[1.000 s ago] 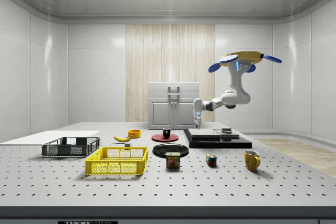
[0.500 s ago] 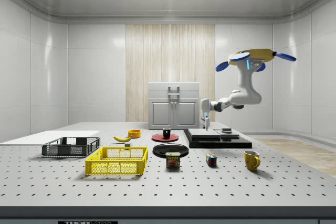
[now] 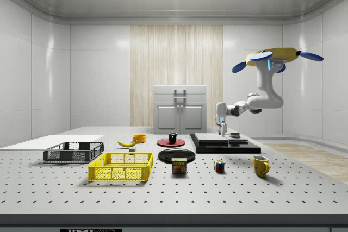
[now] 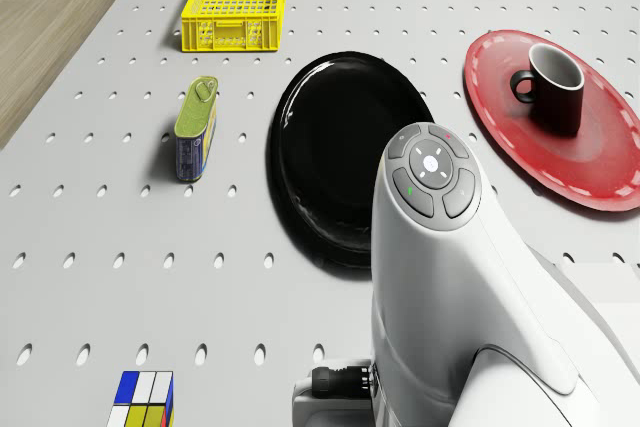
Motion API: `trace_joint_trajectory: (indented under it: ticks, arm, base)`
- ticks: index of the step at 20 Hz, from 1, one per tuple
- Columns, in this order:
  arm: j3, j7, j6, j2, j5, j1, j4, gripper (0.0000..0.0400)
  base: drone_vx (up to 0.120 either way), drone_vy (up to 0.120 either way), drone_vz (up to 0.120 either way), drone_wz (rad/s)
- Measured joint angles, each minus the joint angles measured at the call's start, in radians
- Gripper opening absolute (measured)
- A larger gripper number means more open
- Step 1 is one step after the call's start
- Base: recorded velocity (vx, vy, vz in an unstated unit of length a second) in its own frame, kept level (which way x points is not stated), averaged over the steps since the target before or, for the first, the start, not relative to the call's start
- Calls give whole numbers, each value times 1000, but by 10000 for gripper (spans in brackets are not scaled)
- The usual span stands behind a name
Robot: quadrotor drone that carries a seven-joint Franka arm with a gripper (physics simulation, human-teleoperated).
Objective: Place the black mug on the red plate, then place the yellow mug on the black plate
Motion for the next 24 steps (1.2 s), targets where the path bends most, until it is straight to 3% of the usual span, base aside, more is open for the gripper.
trace_joint_trajectory:
  ticks: [24]
  arm:
    - [0, 0, 2, -2, 1, -1, 0, 400]
  base:
    - [-120, 120, 0, 0]
